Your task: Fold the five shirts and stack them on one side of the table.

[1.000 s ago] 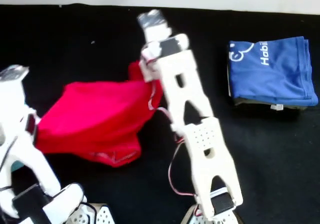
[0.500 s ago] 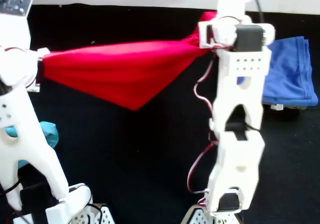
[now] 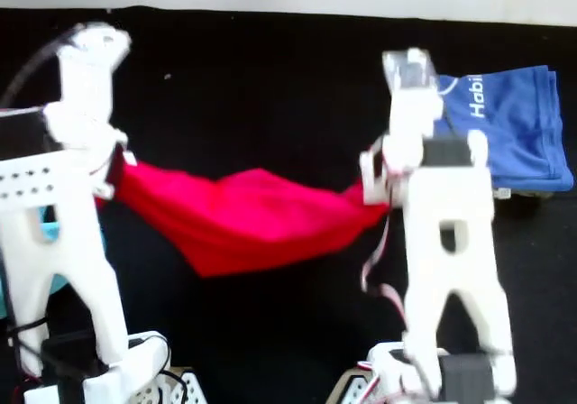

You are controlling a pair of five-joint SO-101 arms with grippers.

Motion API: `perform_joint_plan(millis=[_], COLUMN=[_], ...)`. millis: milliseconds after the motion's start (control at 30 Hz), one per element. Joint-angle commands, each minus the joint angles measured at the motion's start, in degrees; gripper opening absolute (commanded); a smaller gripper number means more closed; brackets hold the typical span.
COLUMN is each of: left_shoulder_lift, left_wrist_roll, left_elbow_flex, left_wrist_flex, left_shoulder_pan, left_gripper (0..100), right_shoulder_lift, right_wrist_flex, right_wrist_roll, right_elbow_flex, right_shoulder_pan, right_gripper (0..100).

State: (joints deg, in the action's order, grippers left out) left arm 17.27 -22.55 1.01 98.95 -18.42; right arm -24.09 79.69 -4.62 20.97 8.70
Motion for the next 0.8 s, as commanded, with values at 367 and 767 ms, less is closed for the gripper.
perform_joint_plan(millis=[367,767], left_shoulder_lift=[1.63,1.63], left_wrist_roll=[-6.42,-6.42], left_elbow_flex=[-29.41,-28.97], left_wrist_flex=[0.35,0.26], left_shoulder_pan=[0.22,0.22], left_gripper=[1,1], right_shoulder_lift=[-28.79,-22.11], right_wrist_flex=[0.22,10.15], right_wrist_roll=[-15.91,-9.58], right_elbow_flex=[33.63,-1.27], right_shoulder_pan=[-4.35,4.0], right_gripper=[13.5,19.4])
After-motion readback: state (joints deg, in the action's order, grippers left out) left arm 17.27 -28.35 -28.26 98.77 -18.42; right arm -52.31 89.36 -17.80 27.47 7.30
